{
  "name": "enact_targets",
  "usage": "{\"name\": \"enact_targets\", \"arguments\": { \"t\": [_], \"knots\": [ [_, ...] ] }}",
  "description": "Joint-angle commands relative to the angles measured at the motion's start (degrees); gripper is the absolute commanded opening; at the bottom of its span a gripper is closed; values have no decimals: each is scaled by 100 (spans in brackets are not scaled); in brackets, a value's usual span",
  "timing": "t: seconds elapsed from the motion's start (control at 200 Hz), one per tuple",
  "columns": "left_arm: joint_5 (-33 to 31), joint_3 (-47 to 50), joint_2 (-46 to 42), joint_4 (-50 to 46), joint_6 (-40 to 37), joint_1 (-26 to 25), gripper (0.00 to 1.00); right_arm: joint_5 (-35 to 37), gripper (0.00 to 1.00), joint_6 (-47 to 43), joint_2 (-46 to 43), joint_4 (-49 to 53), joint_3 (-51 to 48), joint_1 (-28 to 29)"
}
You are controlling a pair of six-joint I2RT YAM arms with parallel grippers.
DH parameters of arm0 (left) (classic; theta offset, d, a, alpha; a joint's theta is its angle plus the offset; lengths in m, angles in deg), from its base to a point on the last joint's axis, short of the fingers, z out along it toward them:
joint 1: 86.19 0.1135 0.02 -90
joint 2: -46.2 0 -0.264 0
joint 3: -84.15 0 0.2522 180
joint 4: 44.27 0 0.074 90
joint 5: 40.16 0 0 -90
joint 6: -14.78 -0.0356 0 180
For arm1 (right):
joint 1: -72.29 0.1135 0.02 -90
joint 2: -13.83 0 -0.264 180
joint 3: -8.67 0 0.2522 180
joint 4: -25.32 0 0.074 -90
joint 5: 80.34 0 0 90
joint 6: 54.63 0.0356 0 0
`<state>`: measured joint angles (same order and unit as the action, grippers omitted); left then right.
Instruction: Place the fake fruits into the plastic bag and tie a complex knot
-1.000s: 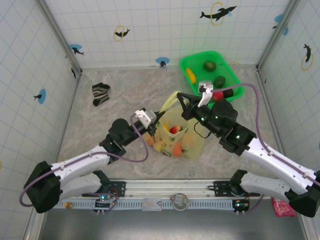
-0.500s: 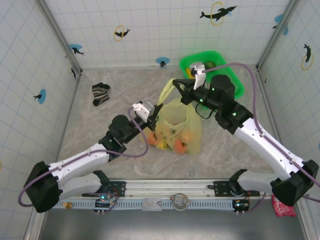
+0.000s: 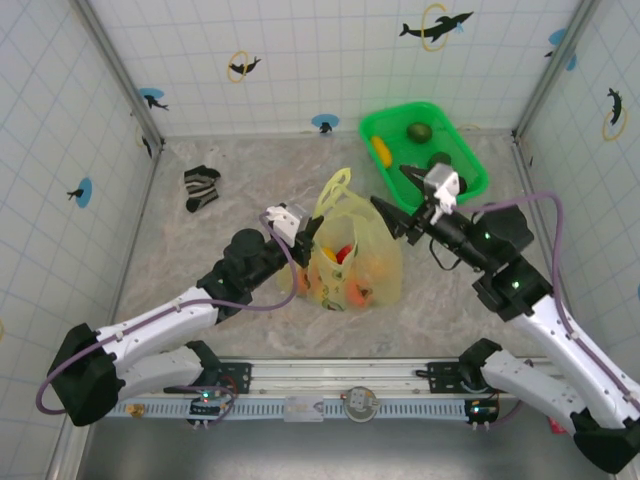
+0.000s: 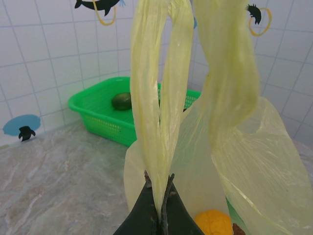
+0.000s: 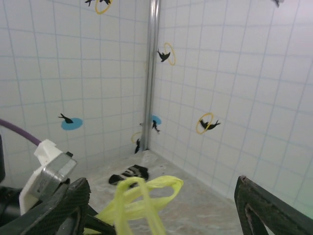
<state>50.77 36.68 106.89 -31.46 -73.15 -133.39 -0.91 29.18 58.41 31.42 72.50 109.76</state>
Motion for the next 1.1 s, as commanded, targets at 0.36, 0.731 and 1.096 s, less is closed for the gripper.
{"name": "enact_targets", "arguments": {
  "t": [0.36, 0.731, 1.096],
  "knots": [
    [143, 64, -311, 37, 83, 119, 0, -751, 96, -1625, 1150, -1123, -935, -34],
    [293, 141, -345, 120, 138, 219, 0, -203, 72, -1818, 1389, -2096, -1312, -30],
    [372, 206, -322, 225, 198, 264, 0, 1425, 76, -2276, 953, -3083, -2271, 622]
  ]
}}
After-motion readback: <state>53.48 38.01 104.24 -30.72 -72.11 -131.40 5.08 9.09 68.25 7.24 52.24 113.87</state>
